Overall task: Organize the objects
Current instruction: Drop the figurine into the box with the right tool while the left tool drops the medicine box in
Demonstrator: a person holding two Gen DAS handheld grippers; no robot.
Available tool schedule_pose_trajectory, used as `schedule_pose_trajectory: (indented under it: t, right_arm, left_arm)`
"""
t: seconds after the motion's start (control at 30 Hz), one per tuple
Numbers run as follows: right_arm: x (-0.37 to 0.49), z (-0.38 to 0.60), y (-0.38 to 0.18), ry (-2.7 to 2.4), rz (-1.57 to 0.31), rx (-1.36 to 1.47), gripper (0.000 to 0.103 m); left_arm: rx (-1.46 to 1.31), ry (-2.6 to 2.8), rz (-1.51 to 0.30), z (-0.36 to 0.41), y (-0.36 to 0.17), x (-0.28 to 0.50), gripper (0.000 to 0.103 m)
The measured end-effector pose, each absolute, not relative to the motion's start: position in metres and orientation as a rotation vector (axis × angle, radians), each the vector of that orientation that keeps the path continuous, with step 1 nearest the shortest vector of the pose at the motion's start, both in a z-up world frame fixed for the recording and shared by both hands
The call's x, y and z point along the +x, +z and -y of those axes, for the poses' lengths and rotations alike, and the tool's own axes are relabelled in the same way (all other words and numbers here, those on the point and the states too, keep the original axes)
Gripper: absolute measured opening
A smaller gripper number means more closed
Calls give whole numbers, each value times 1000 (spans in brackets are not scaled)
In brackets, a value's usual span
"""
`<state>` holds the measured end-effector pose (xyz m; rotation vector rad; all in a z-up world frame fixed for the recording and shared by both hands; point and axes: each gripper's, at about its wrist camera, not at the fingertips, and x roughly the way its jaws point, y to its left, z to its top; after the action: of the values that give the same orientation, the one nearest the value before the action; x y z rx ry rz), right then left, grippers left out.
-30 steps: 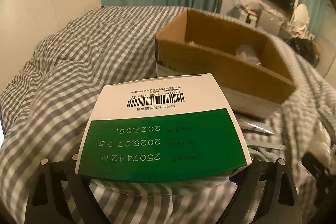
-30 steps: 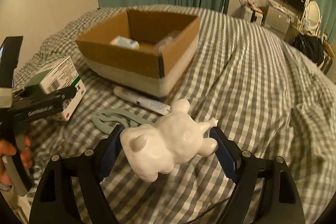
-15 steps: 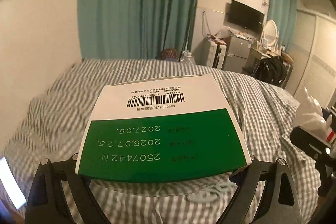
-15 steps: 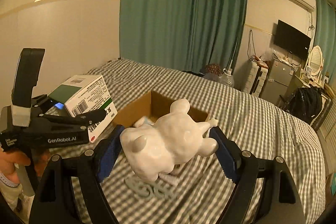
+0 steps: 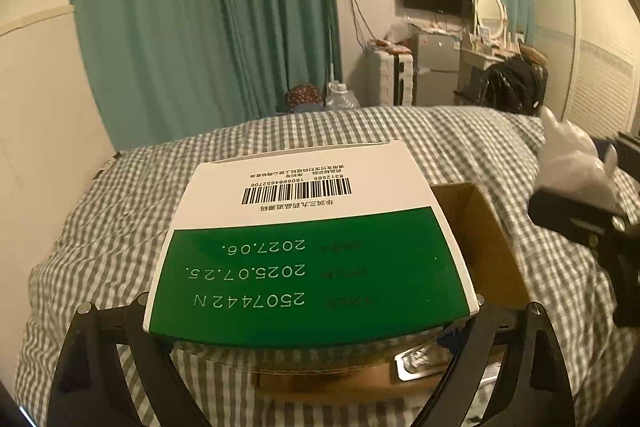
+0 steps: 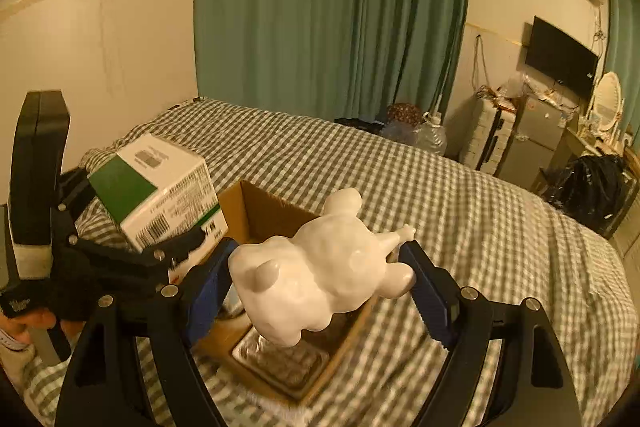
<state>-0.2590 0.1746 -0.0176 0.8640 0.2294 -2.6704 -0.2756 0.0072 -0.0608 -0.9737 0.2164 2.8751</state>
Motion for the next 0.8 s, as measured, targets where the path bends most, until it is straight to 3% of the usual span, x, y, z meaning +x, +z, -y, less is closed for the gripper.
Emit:
schedule_pose_trajectory:
  t: [0.2, 0.43, 0.8]
  right_arm:
    - [-293, -173, -53, -2639, -190, 928, 82]
    - [-301, -180, -69, -2646, -178, 969, 82]
    - [-257, -196, -14, -2717, -158, 842, 91]
  left_arm:
    - [-1024, 2812, -180, -3, -86, -293, 94]
    - [-993, 2819, -294, -15, -94, -298, 94]
    - [-1011, 2859, -301, -23, -67, -272, 103]
